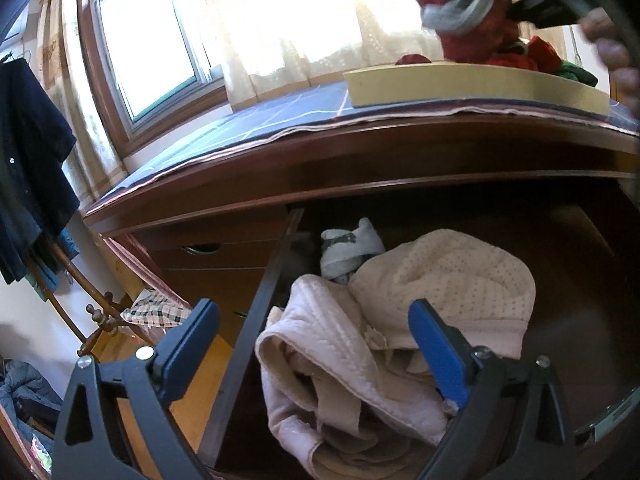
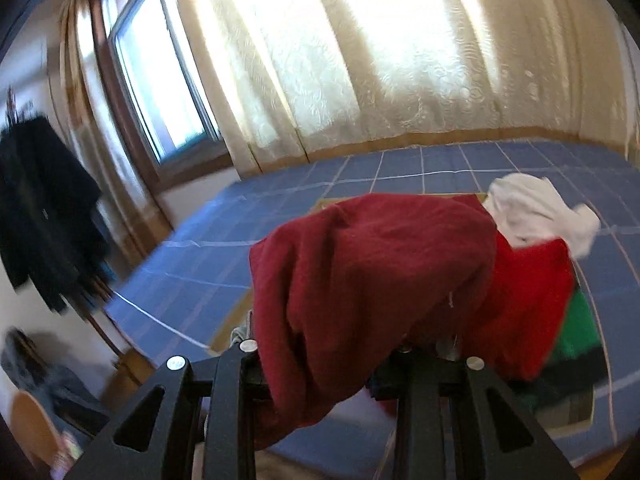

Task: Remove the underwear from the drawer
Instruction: 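Lift the dark red garment out and carry it over the tray, then open the right gripper to drop the dark red garment into the tray, then move the right tool back into the drawer toward the pink dotted underwear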

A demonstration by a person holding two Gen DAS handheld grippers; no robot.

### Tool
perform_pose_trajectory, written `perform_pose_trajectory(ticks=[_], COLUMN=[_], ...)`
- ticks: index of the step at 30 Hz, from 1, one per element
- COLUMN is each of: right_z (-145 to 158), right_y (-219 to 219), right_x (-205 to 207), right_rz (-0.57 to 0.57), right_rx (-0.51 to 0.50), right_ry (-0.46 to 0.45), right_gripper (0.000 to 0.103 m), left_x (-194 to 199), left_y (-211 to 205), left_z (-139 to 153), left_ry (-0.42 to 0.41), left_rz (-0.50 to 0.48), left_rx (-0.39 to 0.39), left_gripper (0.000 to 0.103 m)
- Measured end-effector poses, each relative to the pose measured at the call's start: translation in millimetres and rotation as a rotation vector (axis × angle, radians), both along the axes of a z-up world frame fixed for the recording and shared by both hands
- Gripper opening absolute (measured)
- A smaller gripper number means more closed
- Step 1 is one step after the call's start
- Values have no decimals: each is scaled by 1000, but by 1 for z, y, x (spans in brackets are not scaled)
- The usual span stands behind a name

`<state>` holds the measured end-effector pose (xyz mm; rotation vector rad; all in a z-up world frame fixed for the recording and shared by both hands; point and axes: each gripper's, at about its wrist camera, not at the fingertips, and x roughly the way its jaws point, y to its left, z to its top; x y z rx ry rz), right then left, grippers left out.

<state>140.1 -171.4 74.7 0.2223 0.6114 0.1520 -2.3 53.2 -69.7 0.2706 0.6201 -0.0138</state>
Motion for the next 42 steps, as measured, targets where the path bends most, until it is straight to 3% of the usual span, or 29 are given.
perform_pose_trajectory(ticks=[7, 11, 16, 20, 22, 24, 26, 30, 34, 39, 40, 42], right_z=[-43, -56, -57, -54, -48, -41, -31, -20, -27, -43, -46, -53], right_y=[-1, 13, 8, 4, -3, -9, -14, -21, -25, -21, -20, -18], right_x=[47, 54, 51, 38, 25, 9, -16, -69, -115, -175, -184, -192], right_rz=[-18, -27, -22, 1, 14, 20, 3, -15, -11, -60, -75, -107], right_rx=[-107, -256, -245, -223, -149, -77, -23, 34, 76, 26, 11, -16], right_ry=[121, 117, 115, 113, 97, 64, 11, -74, -95, -178, -188, -173], right_gripper=[31, 32, 37, 47, 54, 70, 80, 81, 82, 82, 84, 100], left_x=[2, 2, -2, -3, -4, -4, -5, -8, -9, -9, -10, -9], left_y=[-1, -2, -3, -2, -3, -3, -3, -4, -4, -4, -4, -4], left_z=[2, 2, 3, 3, 2, 2, 2, 1, 1, 1, 1, 1], left_ry=[-5, -6, -16, -29, -32, -36, -40, -42, -41, -39, -40, -48], left_rz=[0, 1, -10, -9, -8, -9, -12, -9, -6, -8, -7, -3], left_rx=[10, 14, 18, 20, 22, 26, 30, 34, 33, 38, 38, 45], left_gripper=[95, 95, 95, 95, 95, 95, 95, 95, 95, 95, 95, 95])
